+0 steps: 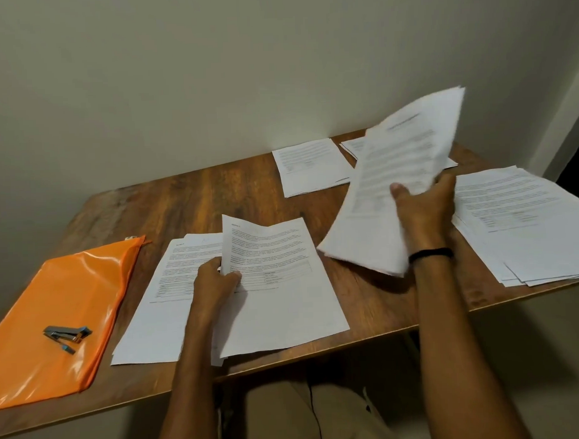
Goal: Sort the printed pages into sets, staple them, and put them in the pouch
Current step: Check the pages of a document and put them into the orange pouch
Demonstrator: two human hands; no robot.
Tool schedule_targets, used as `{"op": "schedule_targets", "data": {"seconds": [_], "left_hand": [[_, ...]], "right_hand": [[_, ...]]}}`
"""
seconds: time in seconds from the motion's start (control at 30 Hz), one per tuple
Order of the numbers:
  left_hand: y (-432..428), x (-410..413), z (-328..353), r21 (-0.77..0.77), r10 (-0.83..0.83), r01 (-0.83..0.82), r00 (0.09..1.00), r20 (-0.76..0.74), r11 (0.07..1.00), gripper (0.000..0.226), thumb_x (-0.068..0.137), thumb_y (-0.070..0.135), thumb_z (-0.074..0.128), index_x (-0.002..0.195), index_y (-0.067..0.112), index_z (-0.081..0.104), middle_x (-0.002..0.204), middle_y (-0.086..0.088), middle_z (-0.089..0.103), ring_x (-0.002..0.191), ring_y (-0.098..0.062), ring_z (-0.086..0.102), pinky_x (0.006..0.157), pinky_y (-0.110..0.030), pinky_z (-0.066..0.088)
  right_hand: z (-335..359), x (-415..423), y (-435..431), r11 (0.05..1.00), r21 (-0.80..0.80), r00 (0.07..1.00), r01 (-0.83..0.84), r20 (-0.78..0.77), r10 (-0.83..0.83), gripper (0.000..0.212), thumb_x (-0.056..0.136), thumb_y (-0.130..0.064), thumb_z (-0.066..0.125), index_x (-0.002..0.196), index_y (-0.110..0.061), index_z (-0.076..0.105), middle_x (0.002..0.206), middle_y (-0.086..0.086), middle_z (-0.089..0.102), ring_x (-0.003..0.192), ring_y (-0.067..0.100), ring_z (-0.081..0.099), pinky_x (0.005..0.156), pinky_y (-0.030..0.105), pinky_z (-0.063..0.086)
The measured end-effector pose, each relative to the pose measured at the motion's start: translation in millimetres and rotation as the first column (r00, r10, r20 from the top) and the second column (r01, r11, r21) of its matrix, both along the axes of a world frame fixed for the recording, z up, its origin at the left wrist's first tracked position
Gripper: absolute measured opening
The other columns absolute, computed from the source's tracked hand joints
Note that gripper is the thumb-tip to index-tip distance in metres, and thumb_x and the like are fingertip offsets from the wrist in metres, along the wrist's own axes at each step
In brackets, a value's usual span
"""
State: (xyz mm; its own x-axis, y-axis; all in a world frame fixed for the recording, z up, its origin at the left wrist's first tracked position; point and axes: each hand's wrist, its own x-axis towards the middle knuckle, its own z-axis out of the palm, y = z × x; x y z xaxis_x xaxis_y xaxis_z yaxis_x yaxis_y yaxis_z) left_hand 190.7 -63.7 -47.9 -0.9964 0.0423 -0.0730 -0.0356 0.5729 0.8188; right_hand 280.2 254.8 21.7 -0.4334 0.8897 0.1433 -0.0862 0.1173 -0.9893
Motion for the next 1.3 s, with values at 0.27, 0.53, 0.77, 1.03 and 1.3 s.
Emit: {"op": "schedule_targets", "data": {"seconds": [0.27,0.53,0.77,1.03,1.3], "left_hand": [[17,-6,-8,0.084,-0.062,0.056,0.995,0.073,0.995,0.023,0.092,0.011,0.067,0.114,0.007,0.070,0.111,-0.004,0.072,0.092,-0.021,0.069,0.081,-0.034,0.057],[29,-3,-5,0.209,0.091,-0.121,0.985,0.145,0.971,0.049,0.105,0.042,0.044,0.144,0.013,0.048,0.143,0.000,0.050,0.127,-0.025,0.050,0.109,-0.041,0.040],[40,7,-2,0.227,-0.021,0.024,1.000,-0.015,0.974,0.025,0.097,0.010,0.050,0.118,0.010,0.063,0.116,-0.005,0.070,0.107,-0.025,0.067,0.094,-0.046,0.056],[67,25,63,0.397,-0.014,0.233,0.875,-0.484,0.888,0.022,0.108,0.011,0.040,0.129,0.006,0.044,0.098,0.006,0.063,0.083,0.003,0.068,0.066,-0.011,0.053],[80,23,56,0.318,0.019,0.116,0.920,-0.392,0.941,0.047,0.106,0.026,0.046,0.147,0.020,0.024,0.121,0.015,0.049,0.089,0.007,0.058,0.072,-0.006,0.048]], "right_hand": [[-6,-13,4,0.612,-0.461,0.766,-0.643,-0.390,0.511,0.044,0.080,-0.004,0.077,0.123,0.000,0.066,0.119,0.015,0.071,0.110,0.032,0.068,0.094,0.045,0.057],[-107,-50,-67,0.769,-0.104,0.640,-0.630,0.491,0.591,0.039,0.078,-0.007,0.083,0.114,-0.012,0.070,0.116,-0.001,0.072,0.106,0.022,0.069,0.092,0.039,0.057],[-115,-48,-69,0.817,0.105,0.672,-0.567,0.631,0.386,0.033,0.084,-0.033,0.078,0.113,-0.019,0.069,0.115,0.001,0.071,0.099,0.024,0.069,0.083,0.034,0.057],[-33,-17,-47,0.806,0.081,0.800,-0.586,-0.101,0.591,0.035,0.098,-0.028,0.063,0.128,-0.011,0.059,0.119,0.003,0.072,0.107,0.018,0.071,0.084,0.034,0.060],[-34,-14,-59,0.841,0.246,0.876,-0.482,0.160,0.456,0.033,0.104,-0.033,0.050,0.128,-0.010,0.048,0.111,-0.004,0.062,0.098,0.006,0.063,0.066,0.006,0.049]]}}
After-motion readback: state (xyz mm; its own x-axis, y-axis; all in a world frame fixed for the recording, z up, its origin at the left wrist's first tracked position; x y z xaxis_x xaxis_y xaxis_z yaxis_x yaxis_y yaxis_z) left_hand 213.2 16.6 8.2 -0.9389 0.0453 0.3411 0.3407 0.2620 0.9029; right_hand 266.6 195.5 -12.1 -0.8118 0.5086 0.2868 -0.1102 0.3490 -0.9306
